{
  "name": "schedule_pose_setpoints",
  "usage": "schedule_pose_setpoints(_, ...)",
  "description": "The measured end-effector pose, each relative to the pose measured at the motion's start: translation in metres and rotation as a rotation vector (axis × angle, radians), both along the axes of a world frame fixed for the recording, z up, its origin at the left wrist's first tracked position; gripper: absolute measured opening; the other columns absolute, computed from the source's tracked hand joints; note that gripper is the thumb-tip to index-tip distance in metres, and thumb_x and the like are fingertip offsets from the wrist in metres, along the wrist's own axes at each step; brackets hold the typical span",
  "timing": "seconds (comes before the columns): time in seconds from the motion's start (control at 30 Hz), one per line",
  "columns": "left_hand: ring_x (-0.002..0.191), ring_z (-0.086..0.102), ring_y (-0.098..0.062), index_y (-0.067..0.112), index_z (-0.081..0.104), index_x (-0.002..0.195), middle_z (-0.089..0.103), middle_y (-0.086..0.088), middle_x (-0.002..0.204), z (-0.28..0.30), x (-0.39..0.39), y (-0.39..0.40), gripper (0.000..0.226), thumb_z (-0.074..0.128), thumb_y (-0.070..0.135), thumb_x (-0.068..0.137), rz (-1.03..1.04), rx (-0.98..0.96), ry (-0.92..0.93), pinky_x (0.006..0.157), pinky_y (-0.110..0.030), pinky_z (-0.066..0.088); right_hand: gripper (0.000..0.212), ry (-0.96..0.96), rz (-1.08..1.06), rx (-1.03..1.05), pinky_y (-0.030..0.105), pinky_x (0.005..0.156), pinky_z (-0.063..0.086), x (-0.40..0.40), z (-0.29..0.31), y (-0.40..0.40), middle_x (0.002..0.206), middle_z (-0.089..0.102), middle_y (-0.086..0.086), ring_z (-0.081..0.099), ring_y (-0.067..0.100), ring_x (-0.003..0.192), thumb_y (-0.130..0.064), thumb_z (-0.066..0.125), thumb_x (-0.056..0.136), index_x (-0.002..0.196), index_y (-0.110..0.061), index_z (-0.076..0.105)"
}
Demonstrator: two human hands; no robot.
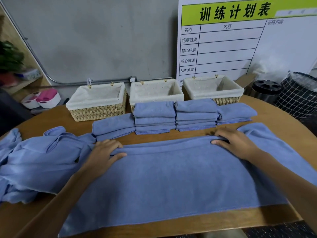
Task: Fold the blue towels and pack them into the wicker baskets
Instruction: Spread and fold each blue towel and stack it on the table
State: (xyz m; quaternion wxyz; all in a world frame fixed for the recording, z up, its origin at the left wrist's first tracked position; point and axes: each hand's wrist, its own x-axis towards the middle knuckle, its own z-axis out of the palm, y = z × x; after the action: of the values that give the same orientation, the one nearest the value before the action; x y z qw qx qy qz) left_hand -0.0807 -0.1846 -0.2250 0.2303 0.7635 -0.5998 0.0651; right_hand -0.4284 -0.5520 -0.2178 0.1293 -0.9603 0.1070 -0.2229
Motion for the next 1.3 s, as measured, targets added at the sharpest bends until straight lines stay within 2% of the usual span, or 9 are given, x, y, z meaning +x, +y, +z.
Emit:
schedule_pose_setpoints(0.13, 0.079, 0.048, -0.011, 0.031, 0.059, 0.088, 0.055, 0.02, 0.085, 0.005, 0.021, -0.017, 0.055, 0.026, 0.074, 0.095, 0.036, -0.006, -0.088, 0.073, -0.035, 0.032, 0.055, 0.008, -0.038, -0.01, 0.032, 0.071, 0.044, 0.019, 0.002, -0.014, 0.086, 0.057, -0.007, 0.052, 0.012, 0.081, -0.075, 0.034, 0.091, 0.088, -0.024, 0.056)
schedule_pose_setpoints(0.2, 0.079, 0.052, -0.018, 0.025, 0.062, 0.089, 0.058, 0.01, 0.084, 0.015, 0.022, -0.019, 0.055, 0.03, 0.069, 0.097, 0.05, -0.034, -0.136, 0.072, -0.036, 0.035, 0.056, -0.055, -0.044, -0.035, 0.031, 0.068, 0.04, 0.022, 0.01, -0.012, 0.082, 0.055, -0.005, 0.05, 0.015, 0.078, -0.07, 0.038, 0.093, 0.084, -0.018, 0.057)
schedule_pose_setpoints(0.37, 0.081, 0.049, -0.012, 0.022, 0.064, 0.087, 0.06, 0.012, 0.085, 0.033, -0.017, 0.015, 0.033, 0.051, 0.052, 0.092, 0.066, -0.14, -0.143, 0.072, -0.035, 0.037, 0.033, -0.164, -0.012, -0.148, 0.028, 0.065, 0.035, -0.011, 0.024, 0.008, 0.08, 0.049, -0.012, 0.042, 0.012, 0.073, -0.047, 0.052, 0.095, 0.084, -0.017, 0.06)
schedule_pose_setpoints(0.53, 0.081, 0.056, -0.01, 0.028, 0.064, 0.089, 0.062, 0.016, 0.088, -0.002, -0.036, 0.054, 0.039, 0.042, 0.06, 0.097, 0.033, -0.075, -0.066, 0.069, -0.039, 0.048, 0.05, -0.029, -0.027, -0.104, 0.025, 0.07, 0.037, -0.053, -0.007, 0.025, 0.087, 0.055, -0.009, 0.046, 0.006, 0.08, -0.064, 0.039, 0.096, 0.088, -0.019, 0.062)
schedule_pose_setpoints(0.67, 0.079, 0.058, -0.014, 0.026, 0.066, 0.091, 0.062, 0.014, 0.088, 0.005, -0.03, 0.047, 0.047, 0.036, 0.061, 0.1, 0.007, -0.046, -0.097, 0.067, -0.04, 0.051, 0.057, 0.003, -0.02, -0.158, 0.037, 0.068, 0.047, -0.045, -0.005, 0.021, 0.088, 0.058, -0.005, 0.052, 0.016, 0.079, -0.065, 0.029, 0.099, 0.085, -0.019, 0.06)
schedule_pose_setpoints(0.83, 0.08, 0.047, -0.008, 0.023, 0.068, 0.094, 0.058, 0.014, 0.085, 0.034, -0.038, 0.048, 0.017, 0.063, 0.039, 0.094, 0.144, -0.186, -0.07, 0.071, -0.027, 0.039, 0.031, -0.13, -0.049, -0.131, 0.04, 0.067, 0.045, -0.045, 0.019, 0.027, 0.086, 0.052, -0.01, 0.049, 0.018, 0.075, -0.05, 0.046, 0.098, 0.089, -0.023, 0.058)
schedule_pose_setpoints(0.9, 0.08, 0.045, -0.006, 0.022, 0.07, 0.093, 0.06, 0.011, 0.084, 0.031, -0.044, 0.059, 0.022, 0.062, 0.042, 0.091, 0.136, -0.202, -0.08, 0.07, -0.023, 0.038, 0.026, -0.148, -0.024, -0.156, 0.036, 0.068, 0.041, -0.055, 0.018, 0.034, 0.083, 0.047, -0.012, 0.046, 0.017, 0.075, -0.047, 0.049, 0.097, 0.087, -0.024, 0.054)
schedule_pose_setpoints(1.1, 0.076, 0.041, -0.002, 0.022, 0.07, 0.084, 0.065, 0.013, 0.081, 0.0, -0.051, 0.077, 0.052, 0.04, 0.062, 0.099, -0.005, -0.182, -0.106, 0.071, -0.022, 0.036, 0.047, -0.095, -0.054, -0.096, 0.027, 0.07, 0.037, -0.074, -0.011, 0.044, 0.087, 0.052, -0.013, 0.046, 0.009, 0.078, -0.063, 0.038, 0.096, 0.085, -0.023, 0.058)
schedule_pose_setpoints(1.3, 0.081, 0.045, -0.005, 0.027, 0.069, 0.091, 0.064, 0.02, 0.09, 0.007, -0.055, 0.081, 0.035, 0.051, 0.057, 0.093, 0.013, -0.175, -0.14, 0.073, -0.032, 0.039, 0.041, -0.122, -0.053, -0.228, 0.027, 0.067, 0.036, -0.076, -0.004, 0.045, 0.085, 0.051, -0.009, 0.044, 0.012, 0.076, -0.058, 0.045, 0.096, 0.086, -0.021, 0.06)
